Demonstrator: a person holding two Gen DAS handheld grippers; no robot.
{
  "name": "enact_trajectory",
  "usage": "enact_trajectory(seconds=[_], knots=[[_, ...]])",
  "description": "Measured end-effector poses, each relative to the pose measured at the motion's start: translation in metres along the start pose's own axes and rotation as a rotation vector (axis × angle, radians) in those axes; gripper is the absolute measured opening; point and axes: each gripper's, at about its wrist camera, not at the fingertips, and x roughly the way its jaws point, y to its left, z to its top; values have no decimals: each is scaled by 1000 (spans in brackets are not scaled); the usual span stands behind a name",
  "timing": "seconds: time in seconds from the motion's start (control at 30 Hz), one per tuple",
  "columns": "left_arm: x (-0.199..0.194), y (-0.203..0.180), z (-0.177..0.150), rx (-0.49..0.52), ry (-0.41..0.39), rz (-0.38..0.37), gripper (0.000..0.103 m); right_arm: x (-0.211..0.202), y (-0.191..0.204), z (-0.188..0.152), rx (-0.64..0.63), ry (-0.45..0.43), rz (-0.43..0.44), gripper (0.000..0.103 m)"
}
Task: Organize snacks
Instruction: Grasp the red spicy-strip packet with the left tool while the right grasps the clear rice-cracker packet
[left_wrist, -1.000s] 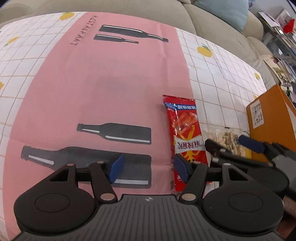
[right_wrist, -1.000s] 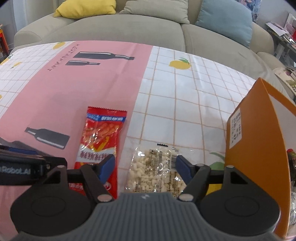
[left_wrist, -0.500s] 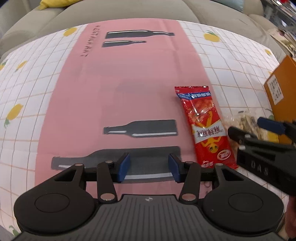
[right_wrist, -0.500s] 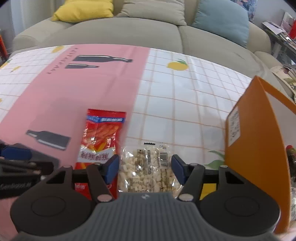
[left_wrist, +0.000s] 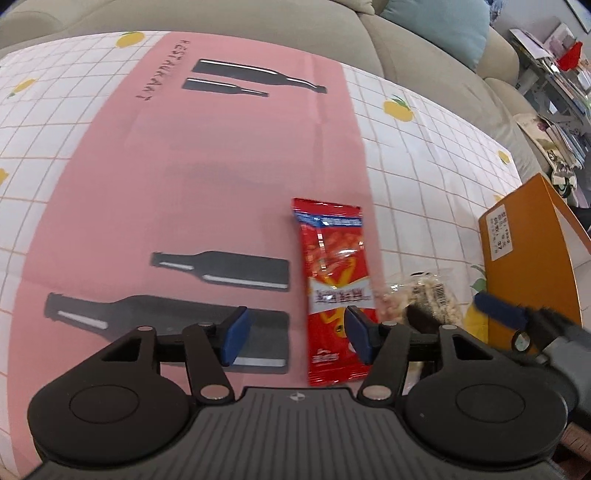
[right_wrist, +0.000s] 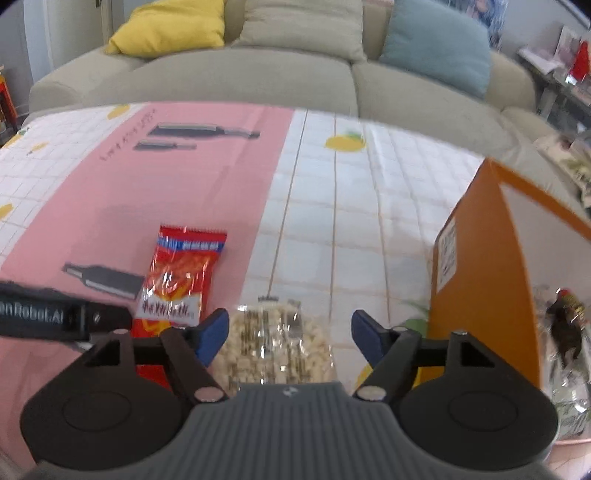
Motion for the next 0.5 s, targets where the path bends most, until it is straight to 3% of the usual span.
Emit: enact_trajectory(seconds=[0.1, 0.17, 0.27, 0.37, 0.5], knots=[[2, -7, 2, 2, 3, -3, 69, 7, -5, -4, 36, 48, 45, 83], [3, -10, 3, 12, 3, -9, 71, 11, -5, -8, 48, 55, 21, 86], [6, -14, 5, 25, 5, 1, 74, 15, -11, -11, 103, 68, 53, 77], [7, -12, 7, 15, 9, 15, 75, 18, -14, -12, 157, 81, 96, 78], [7, -4, 7, 0, 16, 38, 75, 19, 2, -10, 128, 84, 140, 77]])
